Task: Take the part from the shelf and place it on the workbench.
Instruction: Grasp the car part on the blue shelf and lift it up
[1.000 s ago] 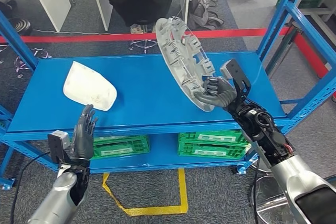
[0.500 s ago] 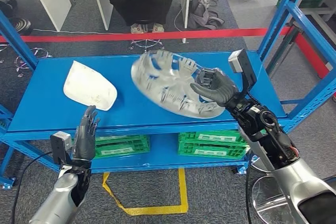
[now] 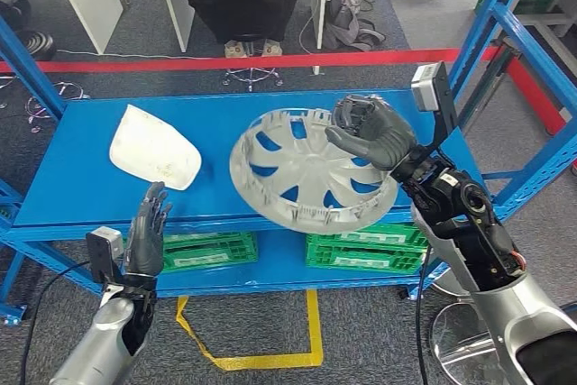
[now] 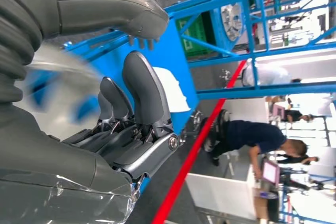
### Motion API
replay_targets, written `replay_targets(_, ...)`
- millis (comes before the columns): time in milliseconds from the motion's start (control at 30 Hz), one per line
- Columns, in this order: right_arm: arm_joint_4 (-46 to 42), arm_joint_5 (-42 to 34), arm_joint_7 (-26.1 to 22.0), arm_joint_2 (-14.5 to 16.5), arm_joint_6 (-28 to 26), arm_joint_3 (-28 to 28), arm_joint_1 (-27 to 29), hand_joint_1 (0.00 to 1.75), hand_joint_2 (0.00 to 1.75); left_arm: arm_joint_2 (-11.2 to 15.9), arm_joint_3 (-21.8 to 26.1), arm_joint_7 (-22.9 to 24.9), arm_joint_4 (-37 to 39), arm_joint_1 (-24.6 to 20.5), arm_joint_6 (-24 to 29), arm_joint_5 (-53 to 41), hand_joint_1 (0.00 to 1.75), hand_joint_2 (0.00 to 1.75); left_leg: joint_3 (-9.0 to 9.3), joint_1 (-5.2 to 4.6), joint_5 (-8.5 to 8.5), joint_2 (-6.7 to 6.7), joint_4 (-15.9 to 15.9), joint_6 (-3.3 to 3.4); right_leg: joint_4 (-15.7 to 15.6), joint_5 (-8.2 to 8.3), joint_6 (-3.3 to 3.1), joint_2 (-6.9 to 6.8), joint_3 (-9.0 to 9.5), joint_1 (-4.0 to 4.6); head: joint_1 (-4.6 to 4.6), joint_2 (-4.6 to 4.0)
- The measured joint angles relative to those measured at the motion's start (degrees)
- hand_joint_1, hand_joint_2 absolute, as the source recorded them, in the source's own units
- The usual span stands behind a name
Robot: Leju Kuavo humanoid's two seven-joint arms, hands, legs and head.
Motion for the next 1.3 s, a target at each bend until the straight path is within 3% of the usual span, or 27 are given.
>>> replay_targets(233, -1.9, -0.3, -0.1, 0.0, 0.1, -0.2, 0.0, 1.75, 1.75, 0.0, 0.0, 0.0, 0.2, 0.0, 0.0, 0.0, 0.00, 0.00, 0.00, 0.00, 0.00, -0.01, 0.0, 0.00, 0.0, 0.00, 0.00, -0.01, -0.01, 0.00, -0.01, 0.00)
replay_targets(367, -6.5, -2.1, 0.8, 0.1, -0.3, -0.4, -0.6, 0.00, 1.75, 0.0, 0.0, 0.0, 0.8, 0.3, 0.2, -0.3, 0.00, 0.00, -0.03, 0.00, 0.00, -0.05, 0.0, 0.00, 0.0, -0.01, 0.00, -0.04, -0.01, 0.00, 0.00, 0.00)
replay_targets(600, -2.4, 3.5, 1.0, 0.2, -2.6, -0.4, -0.3, 0.00, 1.75, 0.0, 0.2, 0.6, 0.8, 1.2, 0.8, -0.8, 0.00, 0.00, -0.03, 0.00, 0.00, -0.09, 0.0, 0.00, 0.0, -0.04, -0.01, -0.12, -0.01, 0.00, 0.01, 0.00)
replay_targets(733, 1.1, 7.5, 4.6, -0.1, -2.9, -0.3, 0.8, 0.00, 1.75, 0.0, 0.2, 0.8, 0.8, 1.3, 0.5, -1.0, 0.00, 0.00, -0.03, 0.00, 0.00, -0.10, 0.0, 0.00, 0.0, -0.04, -0.01, -0.13, -0.02, 0.00, 0.02, 0.00)
replay_targets(867, 5.1, 13.2, 8.8, -0.6, -2.0, 0.2, 2.6, 0.00, 1.75, -0.1, 0.2, 1.4, 0.8, 1.2, 0.0, -1.3, 0.00, 0.00, -0.06, 0.00, 0.00, -0.14, 0.0, 0.00, 0.0, -0.05, -0.01, -0.15, -0.03, -0.01, 0.04, 0.00)
replay_targets(1200, 10.8, 15.1, 10.3, -1.0, -0.6, 1.0, 4.0, 0.00, 1.75, -0.5, 0.3, 1.6, 0.8, 1.1, 0.0, -1.4, 0.00, 0.00, -0.07, 0.00, 0.00, -0.15, 0.0, -0.01, 0.0, -0.07, -0.03, -0.15, -0.07, 0.00, 0.01, 0.00)
replay_targets(1300, 13.3, 19.5, 11.2, -1.0, 0.9, 1.5, 4.1, 0.00, 1.75, -0.5, 0.3, 2.2, 0.7, 1.1, 0.2, -1.3, 0.00, 0.00, -0.08, 0.01, 0.00, -0.16, 0.0, -0.01, 0.0, -0.08, -0.03, -0.16, -0.06, 0.00, 0.01, 0.00)
